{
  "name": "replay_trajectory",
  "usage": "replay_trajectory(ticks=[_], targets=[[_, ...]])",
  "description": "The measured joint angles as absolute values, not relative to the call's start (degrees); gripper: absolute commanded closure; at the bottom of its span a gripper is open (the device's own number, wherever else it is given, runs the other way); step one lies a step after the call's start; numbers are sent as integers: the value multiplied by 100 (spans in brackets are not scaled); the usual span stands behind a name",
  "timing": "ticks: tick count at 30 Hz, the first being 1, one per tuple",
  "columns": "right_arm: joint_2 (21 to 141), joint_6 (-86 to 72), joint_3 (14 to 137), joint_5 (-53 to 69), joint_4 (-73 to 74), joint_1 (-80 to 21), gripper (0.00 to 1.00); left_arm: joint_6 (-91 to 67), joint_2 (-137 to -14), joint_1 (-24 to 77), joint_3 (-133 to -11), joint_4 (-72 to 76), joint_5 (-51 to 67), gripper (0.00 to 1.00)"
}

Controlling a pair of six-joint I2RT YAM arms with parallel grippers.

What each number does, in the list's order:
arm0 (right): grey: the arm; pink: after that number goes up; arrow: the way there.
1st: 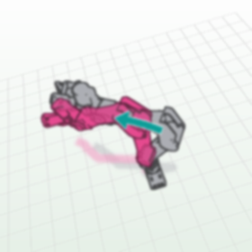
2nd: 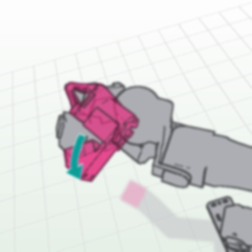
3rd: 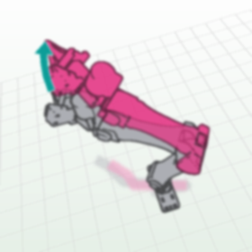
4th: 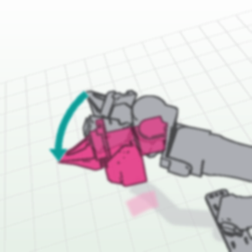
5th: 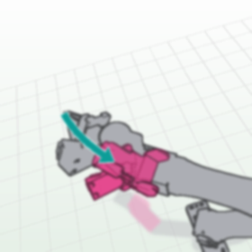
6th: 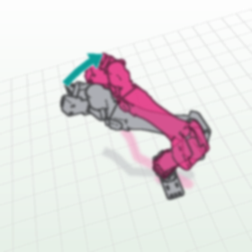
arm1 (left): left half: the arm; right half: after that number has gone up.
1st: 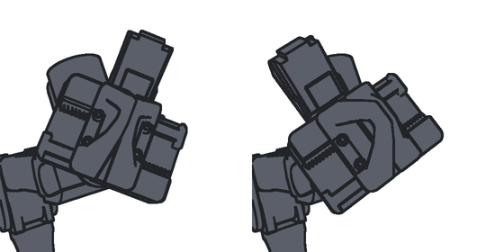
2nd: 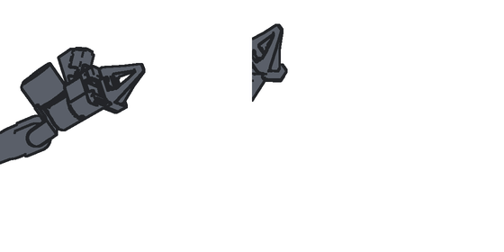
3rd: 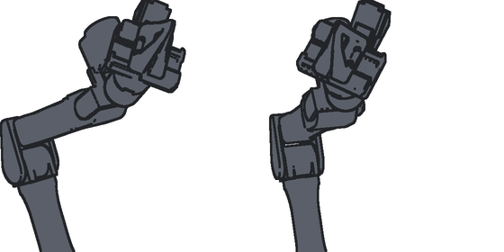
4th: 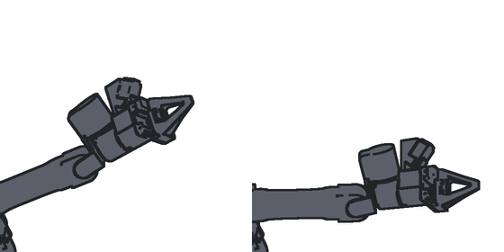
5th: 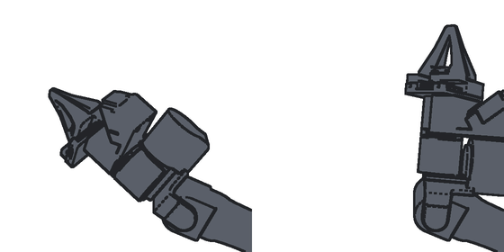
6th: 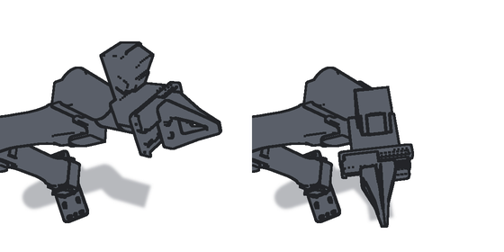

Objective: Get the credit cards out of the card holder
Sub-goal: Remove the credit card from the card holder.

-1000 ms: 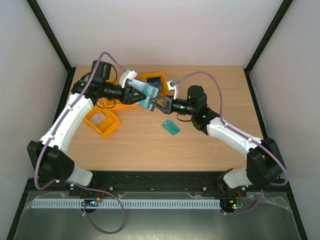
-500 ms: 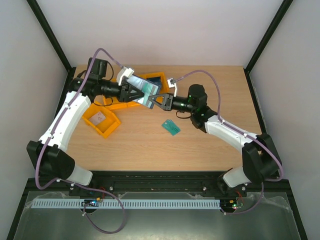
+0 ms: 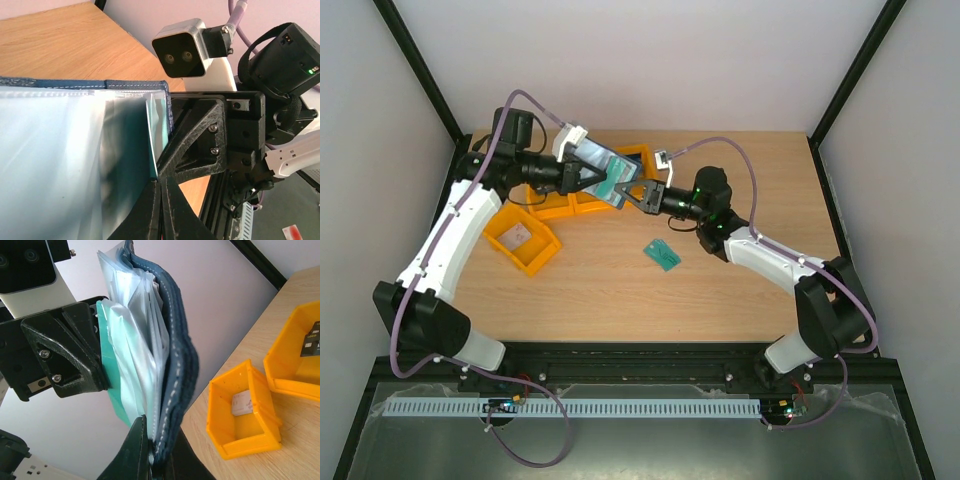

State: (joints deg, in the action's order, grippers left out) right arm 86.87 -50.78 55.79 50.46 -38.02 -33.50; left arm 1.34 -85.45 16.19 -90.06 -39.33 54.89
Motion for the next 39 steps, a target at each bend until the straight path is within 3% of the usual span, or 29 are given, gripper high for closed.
replay_trajectory(ticks=[11,18,21,25,26,39], targets=[[8652,-5127,5553,5229,-3732,-3343,98,670,-8473,1638,-8799,-3977,4969,81],[8650,-5122,5553,5262,-3597,-3343,98,742,-8473,1710,-8713,-3953,4971,65],[8650,-5124,5553,5306,-3592,-3336,98,740,-8473,1721,-8709,-3957,5030,74],[8641,-5122,5553,5439,-3618,-3286,98,661,-8473,1719,-8711,-3920,5052,96],[8626,-5120,5553,5468,-3623,-3267,98,617,-8473,1717,-8711,-3896,5052,98],[8593,-5083,5544,5575,-3789,-3245,98,543,-8414,1533,-8764,-3935,5428,98]])
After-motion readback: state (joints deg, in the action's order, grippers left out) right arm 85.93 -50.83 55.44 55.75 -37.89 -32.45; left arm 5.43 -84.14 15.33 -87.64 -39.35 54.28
